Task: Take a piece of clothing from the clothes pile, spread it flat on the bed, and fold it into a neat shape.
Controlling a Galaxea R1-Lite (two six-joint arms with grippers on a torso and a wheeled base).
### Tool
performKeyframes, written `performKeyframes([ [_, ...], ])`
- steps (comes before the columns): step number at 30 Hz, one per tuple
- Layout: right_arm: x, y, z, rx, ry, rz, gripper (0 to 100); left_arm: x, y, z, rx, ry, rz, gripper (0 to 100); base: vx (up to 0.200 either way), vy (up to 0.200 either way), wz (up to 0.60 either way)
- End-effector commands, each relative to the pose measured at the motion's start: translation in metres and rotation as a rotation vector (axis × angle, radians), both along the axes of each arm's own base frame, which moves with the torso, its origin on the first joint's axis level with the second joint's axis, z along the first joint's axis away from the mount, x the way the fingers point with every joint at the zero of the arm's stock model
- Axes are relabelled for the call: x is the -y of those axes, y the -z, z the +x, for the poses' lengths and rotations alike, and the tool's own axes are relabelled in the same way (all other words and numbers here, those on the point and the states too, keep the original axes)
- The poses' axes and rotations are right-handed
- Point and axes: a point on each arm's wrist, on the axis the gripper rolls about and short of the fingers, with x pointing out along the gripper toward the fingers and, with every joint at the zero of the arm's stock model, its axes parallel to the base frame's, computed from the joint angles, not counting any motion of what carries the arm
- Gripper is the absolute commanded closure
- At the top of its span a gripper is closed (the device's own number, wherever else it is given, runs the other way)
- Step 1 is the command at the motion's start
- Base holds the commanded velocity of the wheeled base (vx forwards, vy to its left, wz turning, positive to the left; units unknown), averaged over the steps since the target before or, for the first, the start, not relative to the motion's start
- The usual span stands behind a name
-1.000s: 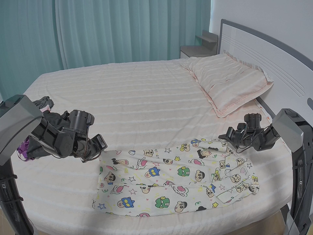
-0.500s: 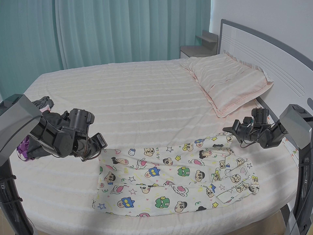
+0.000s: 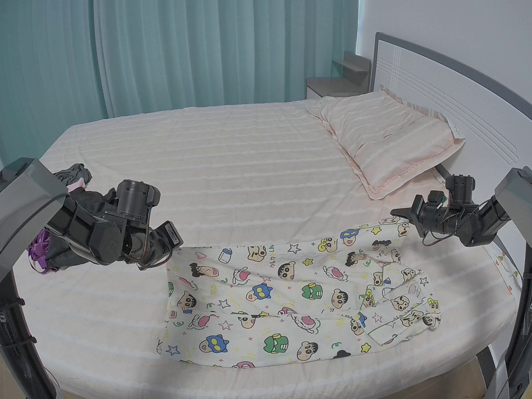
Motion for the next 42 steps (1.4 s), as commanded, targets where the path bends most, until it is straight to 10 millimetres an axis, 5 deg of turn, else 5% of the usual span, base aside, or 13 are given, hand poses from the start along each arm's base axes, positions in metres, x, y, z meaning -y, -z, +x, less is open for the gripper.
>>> performKeyframes([
  [1, 0.004, -0.022, -0.008, 0.041, 0.001, 0.002, 100, 0.001, -0.004, 0.003, 0.020, 0.003, -0.002, 100, 0.000, 0.000, 0.00],
  [12, 0.003, -0.035, -0.011, 0.069, -0.006, 0.002, 100, 0.005, -0.016, 0.013, 0.075, -0.024, 0.011, 100, 0.000, 0.000, 0.00],
  [22, 0.009, -0.031, -0.028, 0.031, -0.039, 0.024, 100, 0.013, -0.005, -0.008, 0.008, 0.020, 0.029, 100, 0.000, 0.000, 0.00],
  [42, 0.009, 0.035, -0.067, -0.113, -0.133, -0.073, 100, 0.015, 0.038, -0.028, -0.140, 0.072, 0.101, 100, 0.000, 0.000, 0.00],
])
